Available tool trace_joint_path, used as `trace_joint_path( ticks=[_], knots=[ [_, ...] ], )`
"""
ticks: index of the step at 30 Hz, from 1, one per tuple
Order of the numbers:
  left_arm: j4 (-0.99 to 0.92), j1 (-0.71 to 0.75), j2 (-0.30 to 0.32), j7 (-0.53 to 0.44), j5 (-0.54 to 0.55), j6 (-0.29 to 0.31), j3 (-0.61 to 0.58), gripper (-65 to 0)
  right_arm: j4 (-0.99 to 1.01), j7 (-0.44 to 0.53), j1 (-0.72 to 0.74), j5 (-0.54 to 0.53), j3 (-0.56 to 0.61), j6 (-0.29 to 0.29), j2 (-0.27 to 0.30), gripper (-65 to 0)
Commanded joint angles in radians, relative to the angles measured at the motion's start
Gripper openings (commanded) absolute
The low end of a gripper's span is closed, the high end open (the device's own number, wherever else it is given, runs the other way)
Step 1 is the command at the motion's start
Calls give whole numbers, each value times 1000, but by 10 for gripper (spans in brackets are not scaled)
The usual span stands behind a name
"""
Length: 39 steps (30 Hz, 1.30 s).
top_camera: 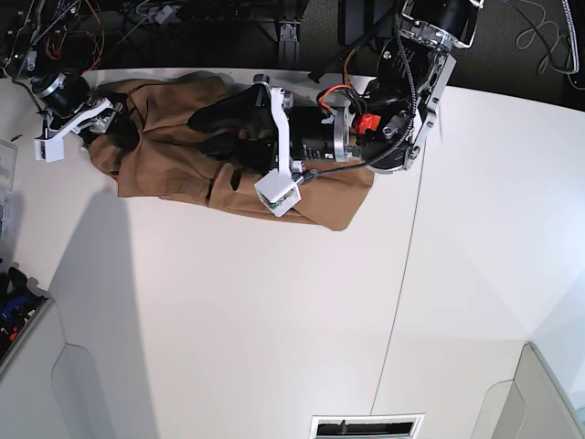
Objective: Layout the t-shirt on the table in an organized manner, then fold the t-shirt properly
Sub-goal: 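Lift the shirt end with the left gripper and fold it toward the right gripper, then release the folded end with the left gripper and withdraw it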
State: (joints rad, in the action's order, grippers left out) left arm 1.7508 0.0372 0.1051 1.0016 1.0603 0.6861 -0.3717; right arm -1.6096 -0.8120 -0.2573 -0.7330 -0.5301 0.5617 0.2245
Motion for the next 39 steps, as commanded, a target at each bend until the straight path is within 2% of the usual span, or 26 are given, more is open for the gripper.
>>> trace_joint_path(
  ticks=[1, 3, 5, 9, 11, 15, 20, 22, 28, 32, 36, 39],
  knots=[
    [40, -15, -5, -17, -16, 12, 8, -296, -10, 4, 2, -3, 0, 11, 13, -199],
    [68, -15, 0, -34, -90, 12, 32, -296, -10, 4, 2, 1, 0, 10, 13, -199],
    [69, -15, 15, -98, -165, 12, 76, -323, -10, 4, 2, 8, 0, 11, 13, -199],
    [67, -15, 39, -217, -336, 12, 184, -493, -10, 4, 2, 8, 0, 10, 13, -201],
    [51, -15, 45, -240, -365, 12, 218, -529, -10, 4, 2, 8, 0, 10, 13, -201],
    [-39, -10, 47, -251, -368, 12, 214, -530, -10, 4, 2, 7, 0, 10, 13, -201],
    [-180, 19, 35, -423, -484, 12, 208, -530, -10, 4, 2, 8, 0, 10, 13, -201],
    [-234, 16, 11, -449, -529, 12, 208, -530, -10, 4, 2, 7, 0, 10, 13, -201],
    [-294, 13, -42, -448, -545, 12, 208, -530, -10, 4, 2, 8, 0, 10, 13, -201],
    [-236, 7, -44, -425, -456, 12, 208, -530, -12, 3, 2, 2, -8, 0, 13, -201],
    [-131, 7, -43, -358, -452, 12, 208, -530, -41, -1, 1, -26, -63, 0, 13, -201],
    [-121, 9, -29, -342, -452, 12, 208, -529, -82, -12, 2, -30, -124, 1, 14, -201]
  ],
)
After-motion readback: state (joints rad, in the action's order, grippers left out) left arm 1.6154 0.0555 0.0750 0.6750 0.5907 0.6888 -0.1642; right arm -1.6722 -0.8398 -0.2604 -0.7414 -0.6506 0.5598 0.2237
